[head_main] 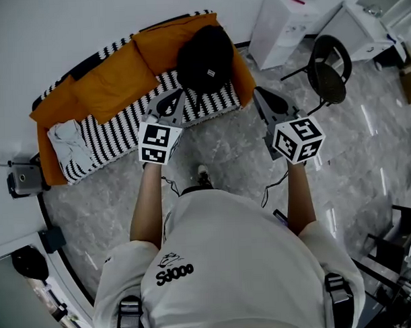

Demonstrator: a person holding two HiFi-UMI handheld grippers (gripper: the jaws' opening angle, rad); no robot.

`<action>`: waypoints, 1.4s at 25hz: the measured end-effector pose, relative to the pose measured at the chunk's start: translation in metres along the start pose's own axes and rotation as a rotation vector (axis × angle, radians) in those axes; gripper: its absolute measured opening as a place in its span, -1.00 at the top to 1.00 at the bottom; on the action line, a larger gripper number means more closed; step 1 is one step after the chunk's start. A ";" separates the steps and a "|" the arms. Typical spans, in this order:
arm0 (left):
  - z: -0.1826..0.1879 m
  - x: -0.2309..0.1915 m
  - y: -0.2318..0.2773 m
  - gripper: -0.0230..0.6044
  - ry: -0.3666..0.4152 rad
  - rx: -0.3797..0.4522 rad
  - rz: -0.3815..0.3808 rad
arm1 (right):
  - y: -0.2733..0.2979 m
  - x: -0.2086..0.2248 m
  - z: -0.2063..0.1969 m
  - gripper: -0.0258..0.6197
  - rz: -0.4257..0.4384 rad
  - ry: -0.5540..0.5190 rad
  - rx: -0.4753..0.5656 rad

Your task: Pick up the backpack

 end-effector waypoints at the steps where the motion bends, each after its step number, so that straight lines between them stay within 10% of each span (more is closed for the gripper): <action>1: -0.002 -0.009 0.001 0.85 -0.003 0.000 -0.001 | 0.009 -0.002 0.001 0.82 -0.002 0.001 -0.007; 35: -0.024 -0.168 0.096 0.85 -0.047 -0.054 -0.005 | 0.189 0.053 0.025 0.81 -0.112 -0.062 -0.058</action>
Point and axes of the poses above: the fingertips, and each gripper's own axes: y forward along the fingers, x to its right, z out of its top, the point moved 4 cm from there along -y, backward along the fingers, and after that the axes turned 9 degrees about -z, right-handed, at the moved point
